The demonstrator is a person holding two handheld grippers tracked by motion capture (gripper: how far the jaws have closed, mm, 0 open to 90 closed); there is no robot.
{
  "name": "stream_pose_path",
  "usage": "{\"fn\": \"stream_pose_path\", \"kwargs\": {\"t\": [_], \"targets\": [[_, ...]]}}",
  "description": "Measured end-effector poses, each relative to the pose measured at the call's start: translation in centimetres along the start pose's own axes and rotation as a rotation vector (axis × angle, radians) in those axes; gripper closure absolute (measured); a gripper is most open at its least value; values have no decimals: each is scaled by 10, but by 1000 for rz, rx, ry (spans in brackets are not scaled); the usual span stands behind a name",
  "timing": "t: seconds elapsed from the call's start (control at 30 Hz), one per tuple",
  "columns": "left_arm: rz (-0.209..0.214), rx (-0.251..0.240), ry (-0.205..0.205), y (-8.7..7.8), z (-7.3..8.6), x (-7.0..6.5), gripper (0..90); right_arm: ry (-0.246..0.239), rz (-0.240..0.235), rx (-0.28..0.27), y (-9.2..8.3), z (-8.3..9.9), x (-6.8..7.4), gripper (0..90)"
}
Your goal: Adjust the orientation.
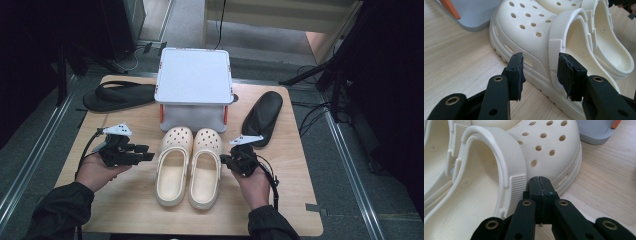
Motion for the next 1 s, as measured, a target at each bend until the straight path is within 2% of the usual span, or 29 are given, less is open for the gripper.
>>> {"fn": "stream_pose_path", "kwargs": {"t": [0.4,0.6,0.87,1.0], "targets": [[-2,-16,-3,-1,0,0,569,-1,-2,-25,3,-2,1,900],[-10,-27,21,-4,-2,-1,603,2,1,-36,2,-1,-2,900],[15,-29,-3,-6,-8,0,638,32,-32,-136,-23,-7,2,813],[20,-20,-7,-6,-11,0,636,38,-53,-159,-31,-7,9,744]]}}
Point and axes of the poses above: each handheld gripper's, and its own axes: y roughly forward along the jaws, z roughly out of its underside, x roughly to its left, the point moved 5 cm from there along y, roughly forward along the jaws, and after that the axes turned 9 degrees about y, right-handed, at the moved point
